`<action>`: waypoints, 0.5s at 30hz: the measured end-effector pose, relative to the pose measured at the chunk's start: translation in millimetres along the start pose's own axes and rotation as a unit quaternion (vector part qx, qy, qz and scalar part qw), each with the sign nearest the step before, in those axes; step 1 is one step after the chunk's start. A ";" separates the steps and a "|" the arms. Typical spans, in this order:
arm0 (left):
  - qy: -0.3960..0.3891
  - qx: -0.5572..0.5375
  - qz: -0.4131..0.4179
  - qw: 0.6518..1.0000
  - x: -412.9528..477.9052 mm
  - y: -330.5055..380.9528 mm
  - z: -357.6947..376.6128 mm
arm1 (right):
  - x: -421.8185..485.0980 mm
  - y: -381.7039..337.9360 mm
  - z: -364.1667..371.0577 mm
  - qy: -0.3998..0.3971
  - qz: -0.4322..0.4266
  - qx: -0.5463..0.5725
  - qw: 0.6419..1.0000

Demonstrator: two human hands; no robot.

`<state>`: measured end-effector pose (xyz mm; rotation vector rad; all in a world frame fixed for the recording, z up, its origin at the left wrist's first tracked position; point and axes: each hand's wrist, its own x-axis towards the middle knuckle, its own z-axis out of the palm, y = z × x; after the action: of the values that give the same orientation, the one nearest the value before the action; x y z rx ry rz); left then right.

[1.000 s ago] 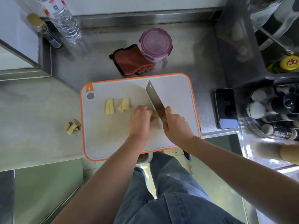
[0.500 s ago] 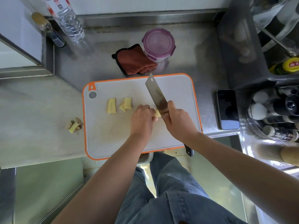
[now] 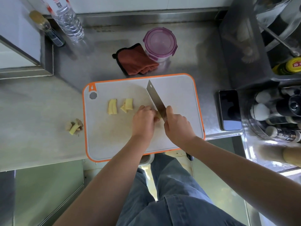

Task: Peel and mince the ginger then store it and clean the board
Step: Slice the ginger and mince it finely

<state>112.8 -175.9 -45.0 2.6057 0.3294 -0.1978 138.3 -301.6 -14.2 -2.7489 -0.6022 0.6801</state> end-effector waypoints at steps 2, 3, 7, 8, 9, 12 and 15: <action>-0.006 0.010 0.002 1.000 0.7 -0.7 0.5 | 5.0 -2.2 1.4 0.003 0.003 0.003 1.000; -0.011 0.011 0.000 1.000 1.0 -0.9 0.4 | 7.8 -3.9 2.2 0.006 0.002 0.008 1.000; -0.013 0.003 -0.010 1.000 0.2 -0.2 0.5 | 21.3 -7.5 -0.5 0.022 -0.001 0.029 0.999; -0.007 -0.005 -0.017 1.000 -0.6 0.4 0.5 | 23.5 -6.7 -2.0 0.025 0.000 0.039 0.999; 0.000 -0.013 -0.024 1.000 -2.0 1.0 0.3 | 24.4 -4.8 -3.1 0.028 0.001 0.050 0.998; 0.025 -0.041 -0.034 0.998 -6.3 0.7 -0.5 | 19.5 3.1 -5.5 0.046 0.002 0.077 0.996; 0.040 -0.050 -0.023 0.998 -12.5 0.1 -1.6 | 9.4 9.2 -7.9 0.052 -0.017 0.076 0.996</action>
<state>101.0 -177.7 -41.1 2.5141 0.4183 -0.0896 152.8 -306.6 -14.1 -2.6089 -0.5495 0.5483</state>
